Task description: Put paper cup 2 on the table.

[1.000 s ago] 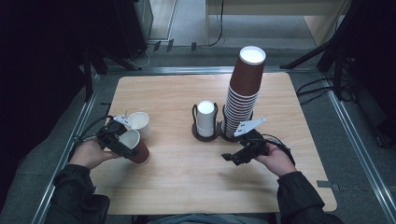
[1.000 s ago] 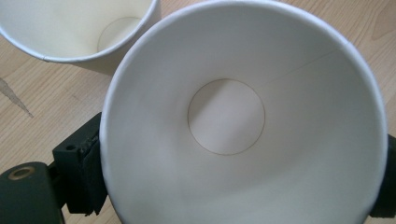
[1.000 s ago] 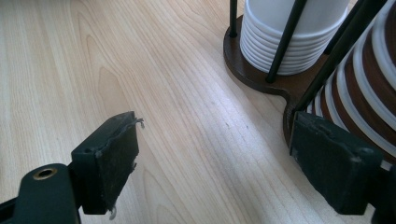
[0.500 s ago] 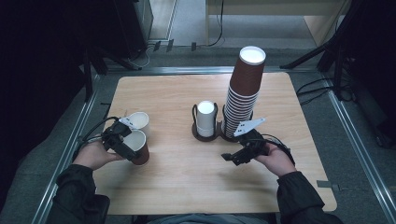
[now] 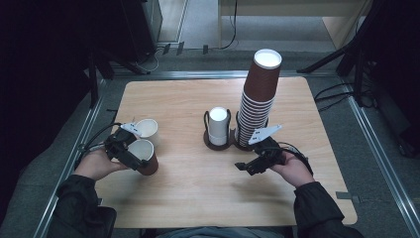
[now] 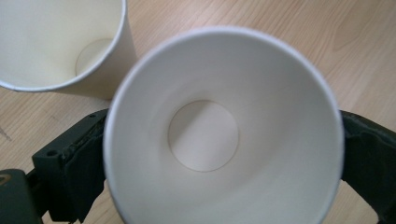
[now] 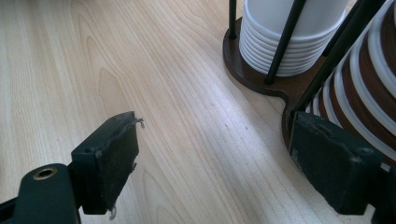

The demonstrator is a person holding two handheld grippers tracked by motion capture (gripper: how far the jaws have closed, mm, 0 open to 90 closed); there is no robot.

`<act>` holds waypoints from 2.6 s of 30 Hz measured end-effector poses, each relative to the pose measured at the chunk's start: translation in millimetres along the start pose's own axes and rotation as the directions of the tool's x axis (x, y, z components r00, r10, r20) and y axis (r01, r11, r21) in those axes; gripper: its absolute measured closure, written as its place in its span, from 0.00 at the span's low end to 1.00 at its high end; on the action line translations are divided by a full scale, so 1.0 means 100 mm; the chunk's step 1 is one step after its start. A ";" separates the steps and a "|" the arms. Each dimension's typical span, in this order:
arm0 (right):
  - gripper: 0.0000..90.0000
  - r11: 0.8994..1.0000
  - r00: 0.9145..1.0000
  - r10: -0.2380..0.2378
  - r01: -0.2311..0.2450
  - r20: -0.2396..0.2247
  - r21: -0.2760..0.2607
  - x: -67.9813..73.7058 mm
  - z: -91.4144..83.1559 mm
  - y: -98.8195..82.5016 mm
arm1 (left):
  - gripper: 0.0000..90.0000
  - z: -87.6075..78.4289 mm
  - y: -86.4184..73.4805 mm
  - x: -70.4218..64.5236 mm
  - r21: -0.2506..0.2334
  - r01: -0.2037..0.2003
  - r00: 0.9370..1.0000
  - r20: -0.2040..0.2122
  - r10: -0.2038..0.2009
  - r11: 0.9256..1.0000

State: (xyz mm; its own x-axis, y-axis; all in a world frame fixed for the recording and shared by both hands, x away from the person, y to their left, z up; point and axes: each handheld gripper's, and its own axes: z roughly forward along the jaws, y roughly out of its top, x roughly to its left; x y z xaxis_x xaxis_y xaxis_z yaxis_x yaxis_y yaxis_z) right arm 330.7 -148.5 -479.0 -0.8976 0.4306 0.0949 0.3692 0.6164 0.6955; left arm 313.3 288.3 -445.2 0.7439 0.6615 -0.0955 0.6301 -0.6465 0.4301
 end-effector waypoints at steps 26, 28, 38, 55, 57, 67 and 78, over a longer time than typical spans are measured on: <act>0.18 1.000 1.000 -0.005 0.005 0.002 0.007 0.05 0.00 -0.01 | 0.00 -0.18 0.34 -0.16 -0.156 0.007 0.999 0.045 0.000 0.988; 0.18 1.000 1.000 -0.005 0.005 0.002 0.005 0.05 -0.01 -0.02 | 0.00 -0.16 0.39 -0.19 -0.155 0.004 0.999 0.054 0.004 0.988; 0.18 1.000 1.000 -0.002 0.002 0.008 0.008 0.08 -0.03 -0.04 | 0.01 -0.01 0.60 -0.37 -0.152 -0.038 0.996 0.074 0.050 0.988; 0.18 1.000 1.000 -0.001 0.001 0.013 0.010 0.08 -0.04 -0.06 | 0.01 0.41 0.89 -0.69 -0.120 -0.071 0.990 0.109 0.084 0.990; 0.18 1.000 1.000 0.000 0.000 0.011 0.011 0.08 -0.04 -0.06 | 0.01 0.46 0.93 -0.73 -0.129 -0.074 0.991 0.103 0.088 0.989; 0.18 1.000 1.000 -0.007 0.007 0.008 0.017 0.08 -0.02 -0.06 | 0.01 0.70 1.06 -0.92 -0.142 -0.102 0.990 0.085 0.115 0.985; 0.18 1.000 1.000 -0.013 0.013 0.001 0.023 0.11 0.01 -0.06 | 0.01 0.90 1.13 -1.01 -0.159 -0.129 0.989 0.051 0.138 0.979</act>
State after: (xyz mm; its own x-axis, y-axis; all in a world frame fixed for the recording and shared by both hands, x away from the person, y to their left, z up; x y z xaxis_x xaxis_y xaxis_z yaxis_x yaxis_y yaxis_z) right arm 318.8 -147.0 -483.2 -0.9021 0.4229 0.0855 0.3630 0.6369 0.6802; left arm 329.3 114.5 -468.0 0.8342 0.5455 -0.0808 0.4858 -0.6577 0.5757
